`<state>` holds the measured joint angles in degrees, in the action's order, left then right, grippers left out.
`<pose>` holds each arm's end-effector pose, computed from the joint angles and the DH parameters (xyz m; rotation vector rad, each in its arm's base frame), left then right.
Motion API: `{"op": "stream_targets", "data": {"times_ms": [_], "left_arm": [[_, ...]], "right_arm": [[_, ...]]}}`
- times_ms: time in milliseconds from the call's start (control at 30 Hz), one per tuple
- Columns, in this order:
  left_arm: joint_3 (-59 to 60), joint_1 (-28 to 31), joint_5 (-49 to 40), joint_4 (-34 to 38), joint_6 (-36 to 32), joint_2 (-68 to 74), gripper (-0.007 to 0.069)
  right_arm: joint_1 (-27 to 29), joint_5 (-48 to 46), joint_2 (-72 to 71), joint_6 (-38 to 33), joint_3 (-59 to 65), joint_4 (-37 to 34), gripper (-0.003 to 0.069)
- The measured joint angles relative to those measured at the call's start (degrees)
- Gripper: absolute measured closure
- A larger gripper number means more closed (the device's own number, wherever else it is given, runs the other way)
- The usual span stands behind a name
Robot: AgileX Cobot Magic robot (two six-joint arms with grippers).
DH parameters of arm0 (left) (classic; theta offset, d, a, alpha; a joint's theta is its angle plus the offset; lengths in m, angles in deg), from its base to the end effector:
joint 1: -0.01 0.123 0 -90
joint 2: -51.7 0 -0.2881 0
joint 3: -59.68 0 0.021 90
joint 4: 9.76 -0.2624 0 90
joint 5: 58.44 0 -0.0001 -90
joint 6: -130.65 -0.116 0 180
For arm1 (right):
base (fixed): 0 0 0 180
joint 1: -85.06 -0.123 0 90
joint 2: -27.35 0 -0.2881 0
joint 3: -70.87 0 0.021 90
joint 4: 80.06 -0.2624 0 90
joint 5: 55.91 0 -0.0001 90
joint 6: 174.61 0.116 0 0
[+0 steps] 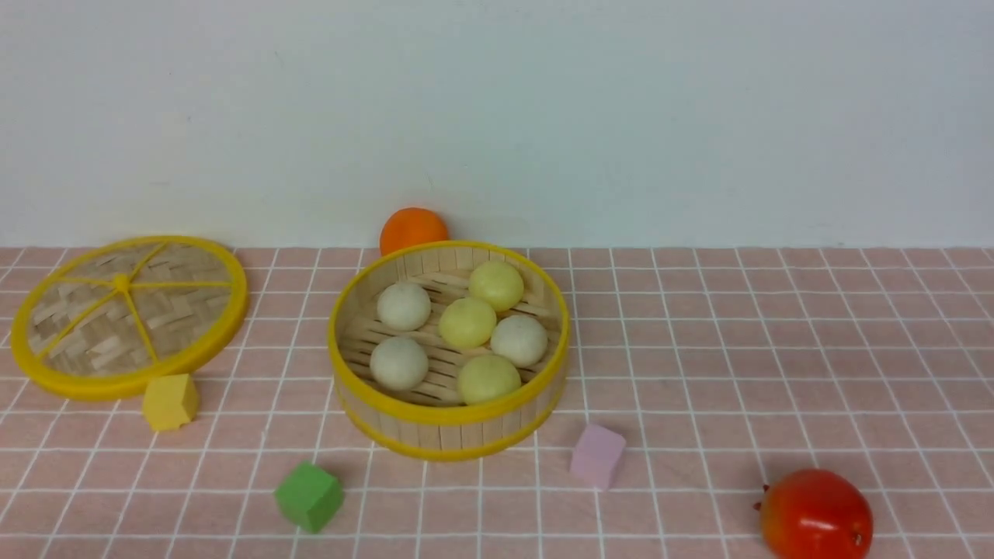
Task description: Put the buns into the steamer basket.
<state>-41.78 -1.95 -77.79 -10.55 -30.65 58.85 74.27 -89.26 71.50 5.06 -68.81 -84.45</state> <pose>0.0862 -0.0024 0.1693 -0.2592 1.8216 -0.2398 0.1513 0.0338 0.3158 -0.1600 2.0541 0.1961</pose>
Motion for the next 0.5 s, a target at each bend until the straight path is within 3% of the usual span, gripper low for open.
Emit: {"op": "stream_targets", "data": {"times_ms": [33,133,300,400,500], "left_arm": [[0.00,0.00,0.00,0.00,0.00,0.00,0.0384],[0.00,0.00,0.00,0.00,0.00,0.00,0.0384],[0.00,0.00,0.00,0.00,0.00,0.00,0.0384],[0.00,0.00,0.00,0.00,0.00,0.00,0.0384],[0.00,0.00,0.00,0.00,0.00,0.00,0.0384]], "right_arm": [[4.18,2.21,-7.77,0.33,7.18,-0.76,0.0645],[9.48,7.60,-17.78,0.33,18.26,-1.40,0.0644],[13.33,18.52,-32.07,0.33,34.19,-0.50,0.0641],[13.69,18.11,-35.84,0.33,37.60,0.45,0.0639],[13.87,11.22,-36.94,-1.21,38.36,2.53,0.0636]]}}
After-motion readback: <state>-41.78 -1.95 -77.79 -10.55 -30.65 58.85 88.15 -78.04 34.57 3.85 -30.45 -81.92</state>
